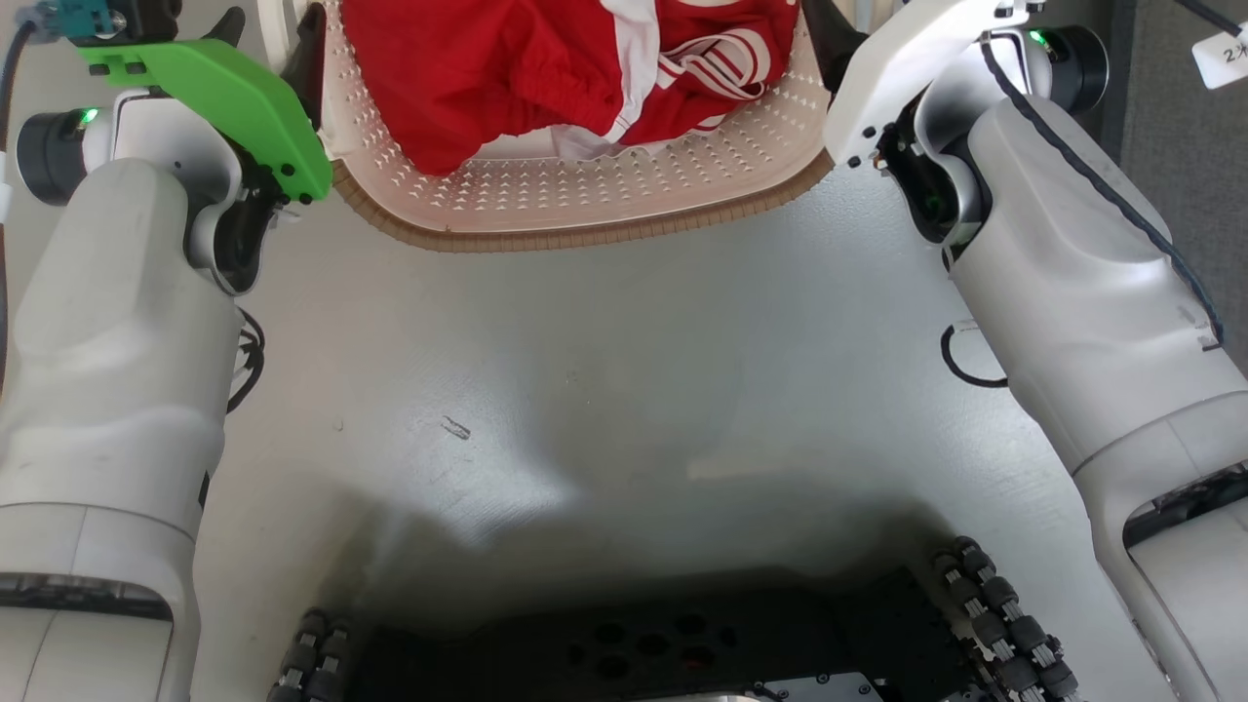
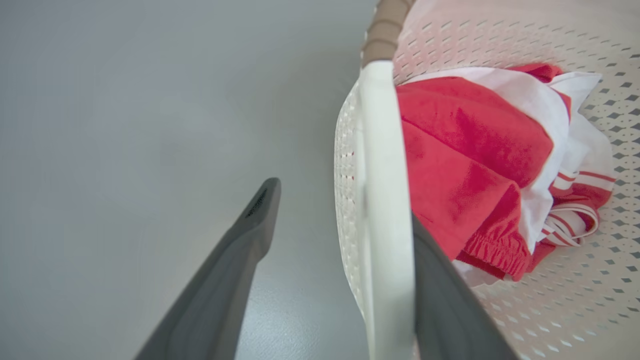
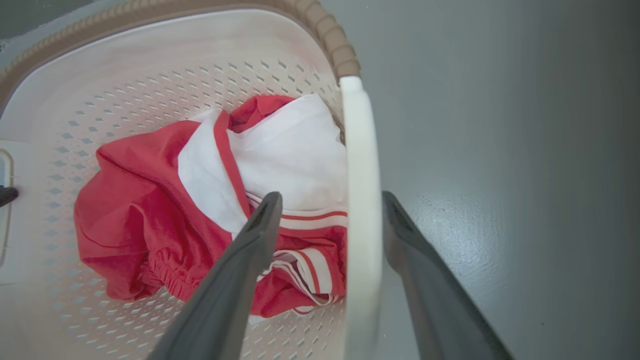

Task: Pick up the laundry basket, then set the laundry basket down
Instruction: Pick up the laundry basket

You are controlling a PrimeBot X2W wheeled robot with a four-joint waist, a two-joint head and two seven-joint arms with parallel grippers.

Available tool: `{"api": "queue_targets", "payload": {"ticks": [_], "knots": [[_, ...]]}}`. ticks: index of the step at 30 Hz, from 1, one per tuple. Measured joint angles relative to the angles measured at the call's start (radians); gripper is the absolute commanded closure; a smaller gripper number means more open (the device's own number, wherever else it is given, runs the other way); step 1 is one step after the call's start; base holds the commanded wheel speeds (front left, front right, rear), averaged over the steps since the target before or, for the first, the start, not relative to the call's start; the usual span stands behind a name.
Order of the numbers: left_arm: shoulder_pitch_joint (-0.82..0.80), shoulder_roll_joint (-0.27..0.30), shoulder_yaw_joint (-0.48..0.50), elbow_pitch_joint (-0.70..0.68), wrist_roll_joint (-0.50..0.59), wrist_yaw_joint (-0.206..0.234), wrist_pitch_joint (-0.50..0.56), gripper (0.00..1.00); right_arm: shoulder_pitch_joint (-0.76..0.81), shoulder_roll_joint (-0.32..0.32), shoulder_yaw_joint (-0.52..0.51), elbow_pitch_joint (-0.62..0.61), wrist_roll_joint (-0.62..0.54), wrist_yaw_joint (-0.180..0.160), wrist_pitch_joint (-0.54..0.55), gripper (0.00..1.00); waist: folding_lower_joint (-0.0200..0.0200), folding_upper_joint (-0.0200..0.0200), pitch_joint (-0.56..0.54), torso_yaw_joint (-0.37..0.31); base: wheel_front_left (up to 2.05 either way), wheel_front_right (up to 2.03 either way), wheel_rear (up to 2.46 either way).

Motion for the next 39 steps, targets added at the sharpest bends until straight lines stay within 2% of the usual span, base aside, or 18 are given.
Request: {"api": "queue_targets", "payload": {"ticks": [1, 11, 24, 39], "knots": [[-0.003, -0.003, 0.006, 0.006, -0.007, -0.003, 0.0, 1.0, -0.005, 0.0, 0.003, 0.005, 0.001, -0.005, 0.0, 1.0, 0.0, 0.0, 0.001, 0.001, 0.0, 0.0, 0.0], [-0.037, -0.027, 0.009, 0.061, -0.036, -0.009, -0.018, 1.0, -0.039, 0.002, 0.031, 0.063, 0.017, -0.009, -0.021, 1.0, 0.0, 0.0, 0.002, 0.006, 0.0, 0.0, 0.0], [-0.034, -0.054, -0.012, 0.163, -0.036, -0.012, -0.038, 1.0, -0.024, 0.012, 0.065, 0.143, 0.056, -0.005, -0.055, 1.0, -0.0001, 0.0, -0.06, 0.019, 0.0, 0.0, 0.0], [0.045, -0.08, -0.031, 0.253, -0.064, -0.017, -0.06, 1.0, 0.069, 0.028, 0.1, 0.216, 0.125, 0.029, -0.082, 1.0, -0.0001, 0.0, -0.202, 0.028, 0.0, 0.0, 0.0]]}}
